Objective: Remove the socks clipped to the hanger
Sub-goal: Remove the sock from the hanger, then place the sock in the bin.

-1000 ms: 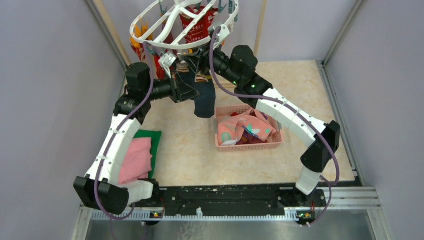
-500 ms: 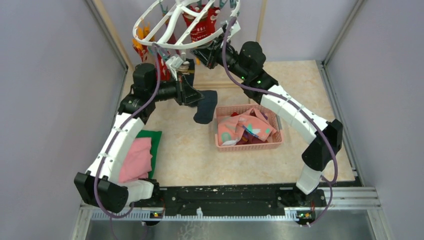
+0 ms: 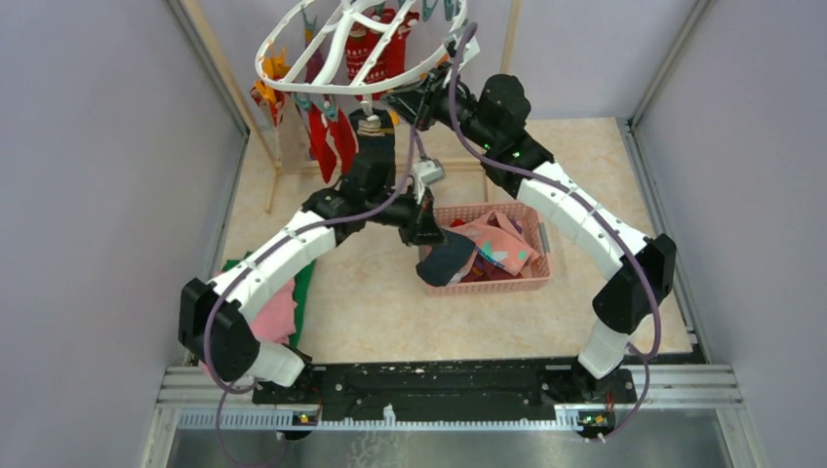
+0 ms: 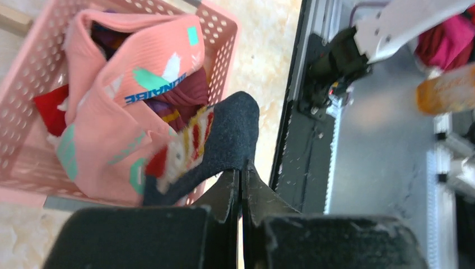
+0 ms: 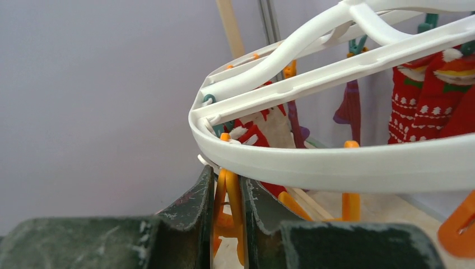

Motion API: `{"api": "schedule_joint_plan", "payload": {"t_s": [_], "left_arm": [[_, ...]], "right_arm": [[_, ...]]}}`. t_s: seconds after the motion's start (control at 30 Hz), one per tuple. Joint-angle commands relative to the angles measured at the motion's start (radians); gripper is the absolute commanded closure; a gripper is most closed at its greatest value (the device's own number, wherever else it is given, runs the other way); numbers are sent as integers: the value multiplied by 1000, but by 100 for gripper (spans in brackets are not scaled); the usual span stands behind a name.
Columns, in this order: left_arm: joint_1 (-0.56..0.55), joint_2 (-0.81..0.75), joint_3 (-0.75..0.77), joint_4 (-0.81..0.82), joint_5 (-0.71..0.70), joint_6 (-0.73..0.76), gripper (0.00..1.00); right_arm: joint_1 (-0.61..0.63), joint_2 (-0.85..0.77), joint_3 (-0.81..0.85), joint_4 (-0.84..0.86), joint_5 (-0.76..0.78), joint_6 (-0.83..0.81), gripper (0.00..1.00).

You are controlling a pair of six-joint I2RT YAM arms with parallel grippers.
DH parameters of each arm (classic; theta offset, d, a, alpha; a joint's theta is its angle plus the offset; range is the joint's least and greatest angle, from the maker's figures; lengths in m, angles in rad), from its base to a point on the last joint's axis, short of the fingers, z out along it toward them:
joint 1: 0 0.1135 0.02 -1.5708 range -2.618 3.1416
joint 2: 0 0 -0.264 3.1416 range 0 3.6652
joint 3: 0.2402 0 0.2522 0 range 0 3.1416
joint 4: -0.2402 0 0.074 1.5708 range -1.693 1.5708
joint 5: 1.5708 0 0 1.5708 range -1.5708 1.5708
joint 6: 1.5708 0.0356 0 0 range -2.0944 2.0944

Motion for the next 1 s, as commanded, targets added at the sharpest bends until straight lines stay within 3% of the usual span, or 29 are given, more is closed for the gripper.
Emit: {"api": "schedule_joint_plan", "payload": {"t_s": [0.0, 0.17, 0.47, 0.73, 0.8, 0.87, 0.97], "left_arm": [[-107, 58, 3, -43, -60, 221, 100], [-205, 156, 39, -46, -218, 347, 100], [-218, 322, 300, 1, -321, 413, 100], [-265, 388, 263, 137, -455, 420, 100], [-277, 423, 270, 111, -449, 425, 88], [-280, 443, 270, 103, -445, 429, 65], [-285, 449, 281, 69, -482, 456, 39]], "right_arm": [[-17, -66, 2, 7, -57, 59, 96], [-18, -65, 19, -16, -72, 73, 96], [-18, -78, 2, -35, -92, 97, 96], [-18, -79, 13, -52, -89, 97, 96], [-18, -81, 16, -63, -93, 85, 96], [-17, -81, 25, -101, -79, 69, 97], [-19, -91, 24, -121, -80, 49, 97]]}}
